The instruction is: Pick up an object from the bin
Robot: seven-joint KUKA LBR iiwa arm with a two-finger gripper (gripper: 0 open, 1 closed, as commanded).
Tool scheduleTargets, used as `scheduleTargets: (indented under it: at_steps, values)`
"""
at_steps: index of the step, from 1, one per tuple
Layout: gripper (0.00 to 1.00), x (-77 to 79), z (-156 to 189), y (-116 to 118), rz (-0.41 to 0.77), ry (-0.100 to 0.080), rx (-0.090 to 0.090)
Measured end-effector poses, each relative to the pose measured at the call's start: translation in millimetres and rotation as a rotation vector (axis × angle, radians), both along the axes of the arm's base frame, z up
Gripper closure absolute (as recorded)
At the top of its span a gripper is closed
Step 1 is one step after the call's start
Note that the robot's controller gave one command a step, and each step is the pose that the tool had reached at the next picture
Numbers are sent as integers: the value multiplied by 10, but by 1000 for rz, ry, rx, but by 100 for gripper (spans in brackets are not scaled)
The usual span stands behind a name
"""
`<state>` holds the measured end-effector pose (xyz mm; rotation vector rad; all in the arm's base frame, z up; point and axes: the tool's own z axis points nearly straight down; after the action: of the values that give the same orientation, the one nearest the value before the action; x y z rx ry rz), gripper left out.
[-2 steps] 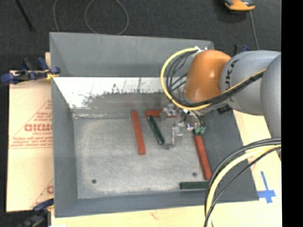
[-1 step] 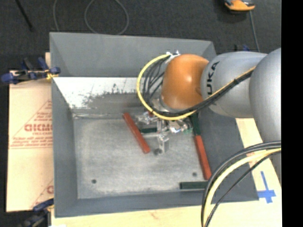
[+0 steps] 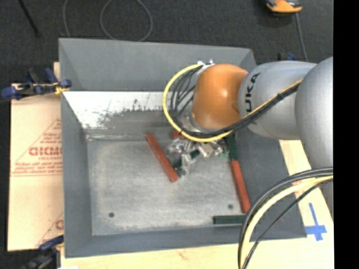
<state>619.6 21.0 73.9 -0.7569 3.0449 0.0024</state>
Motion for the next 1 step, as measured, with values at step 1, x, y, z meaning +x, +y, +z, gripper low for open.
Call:
scheduleTargets:
  at_steps: [1]
  values:
    - [0, -2, -2, -4, -2, 1, 0]
